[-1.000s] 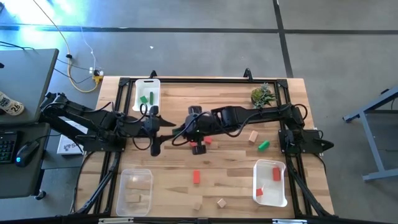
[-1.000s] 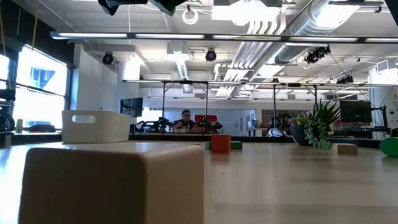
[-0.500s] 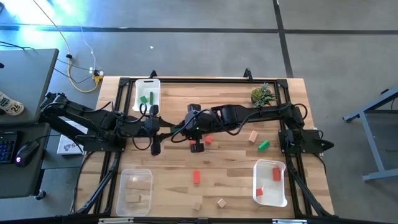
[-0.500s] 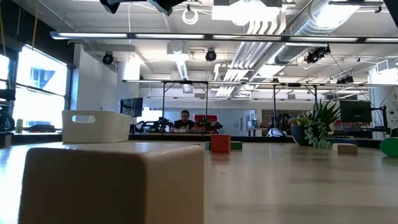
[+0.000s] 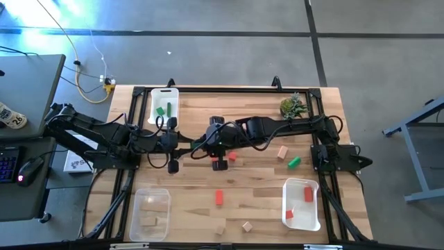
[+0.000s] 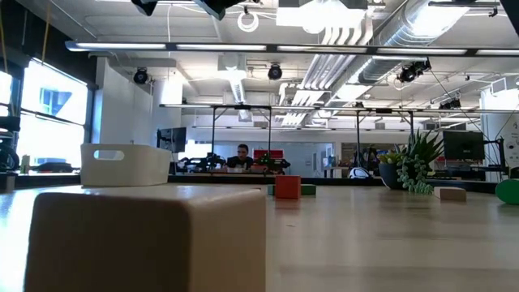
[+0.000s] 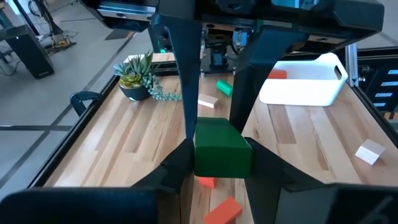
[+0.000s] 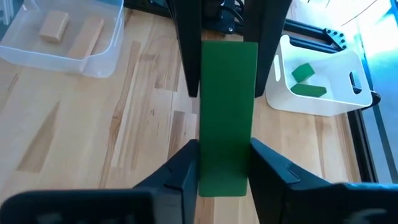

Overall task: Sort & place blocks by color
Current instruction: Put the green block into the top white bin

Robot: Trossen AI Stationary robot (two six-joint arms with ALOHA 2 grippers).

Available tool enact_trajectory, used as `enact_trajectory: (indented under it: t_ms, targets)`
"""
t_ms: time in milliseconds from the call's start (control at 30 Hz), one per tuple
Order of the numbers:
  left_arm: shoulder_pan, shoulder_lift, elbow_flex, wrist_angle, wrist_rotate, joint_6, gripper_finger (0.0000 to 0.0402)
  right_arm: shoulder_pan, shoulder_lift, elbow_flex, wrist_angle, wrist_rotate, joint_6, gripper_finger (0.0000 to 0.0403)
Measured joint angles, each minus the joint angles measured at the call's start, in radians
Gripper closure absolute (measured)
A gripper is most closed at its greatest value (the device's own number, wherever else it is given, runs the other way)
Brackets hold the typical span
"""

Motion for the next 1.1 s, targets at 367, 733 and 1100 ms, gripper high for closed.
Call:
enact_trajectory:
  t_ms: [367,733,1100]
  targets:
    - [0.004,0.000,0.000,-0.163,-0.111,-0.006,0.0315,0.003,0.000,0.000,-0.072,0.112,0.049,0.0177]
    - [0.206,0.000,0.000,-0.398,-0.229,-0.160,0.0316,0.002,0.000,0.000,-0.136,0.113,0.106,0.0160]
    - [0.519,0.000,0.000,-0.503,-0.153,-0.256,0.0316,0.002,0.000,0.000,-0.144,0.112,0.115,0.0160]
